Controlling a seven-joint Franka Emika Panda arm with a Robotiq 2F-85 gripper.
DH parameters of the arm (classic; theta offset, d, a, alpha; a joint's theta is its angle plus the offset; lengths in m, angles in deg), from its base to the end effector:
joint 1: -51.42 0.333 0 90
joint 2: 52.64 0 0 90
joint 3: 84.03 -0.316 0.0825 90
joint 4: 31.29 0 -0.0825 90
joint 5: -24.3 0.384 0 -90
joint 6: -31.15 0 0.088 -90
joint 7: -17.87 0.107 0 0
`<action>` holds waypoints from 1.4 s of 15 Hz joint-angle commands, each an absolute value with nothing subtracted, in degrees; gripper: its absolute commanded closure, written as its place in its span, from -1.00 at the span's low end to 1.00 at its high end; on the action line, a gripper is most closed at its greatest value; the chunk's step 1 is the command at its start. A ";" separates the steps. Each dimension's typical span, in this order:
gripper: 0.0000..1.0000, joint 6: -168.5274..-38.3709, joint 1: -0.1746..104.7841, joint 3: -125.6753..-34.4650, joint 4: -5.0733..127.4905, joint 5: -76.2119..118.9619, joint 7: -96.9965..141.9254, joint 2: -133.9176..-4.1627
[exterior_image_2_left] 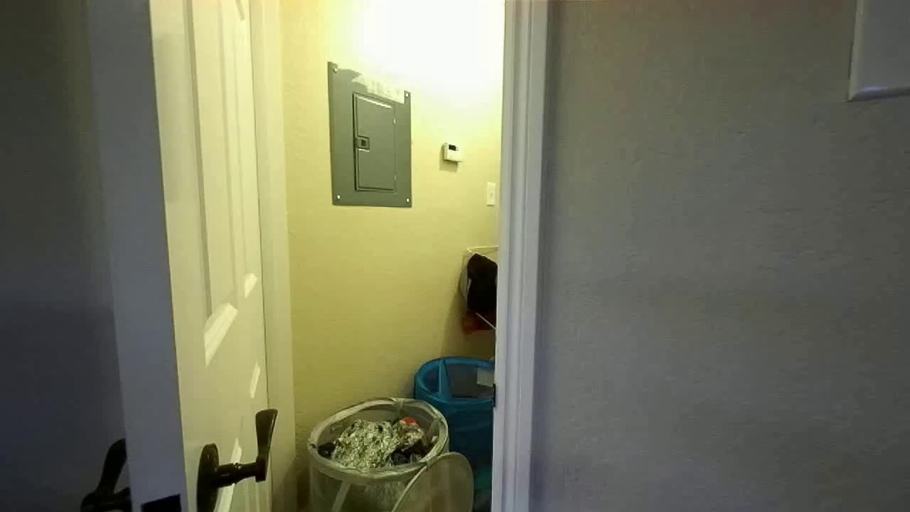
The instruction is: Close the open door
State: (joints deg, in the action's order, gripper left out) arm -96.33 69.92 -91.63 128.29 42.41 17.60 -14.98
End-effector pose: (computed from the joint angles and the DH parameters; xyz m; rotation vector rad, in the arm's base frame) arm 0.3037 0.1555 0.4014 -2.9207 -0.3756 -0.0875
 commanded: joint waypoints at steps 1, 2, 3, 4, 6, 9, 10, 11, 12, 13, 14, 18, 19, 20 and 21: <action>-1.00 -96.08 69.63 -91.89 128.21 42.57 17.47 -15.01; -1.00 -96.08 69.63 -91.89 128.22 42.57 17.47 -15.10; -1.00 -96.08 69.63 -91.89 128.22 42.57 17.47 -15.20; -1.00 -96.06 69.55 -91.88 128.15 42.49 17.47 -15.39; -1.00 -96.37 69.33 -91.86 128.00 42.50 17.63 -15.80; -1.00 -97.90 67.85 -92.58 127.22 41.88 19.75 -18.09; -1.00 -99.26 66.79 -93.35 126.76 41.06 21.23 -19.30; -1.00 -100.56 65.88 -94.02 126.32 40.32 22.71 -20.31; -1.00 -102.66 64.84 -94.83 125.89 39.36 24.24 -21.57; -1.00 -104.73 64.19 -95.32 125.54 38.82 25.41 -22.64; -1.00 -107.01 63.26 -96.17 125.11 37.81 27.21 -23.81; -0.42 -114.52 59.40 -100.11 124.22 31.76 35.74 -26.25; -0.34 -116.21 58.13 -101.22 124.19 29.62 38.37 -26.61; -0.21 -117.75 56.81 -102.31 124.25 27.53 41.08 -26.69; -0.05 -118.78 55.53 -103.40 124.23 25.52 43.57 -26.83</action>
State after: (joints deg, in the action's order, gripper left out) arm -115.19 59.44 -99.94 124.39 30.56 36.35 -26.34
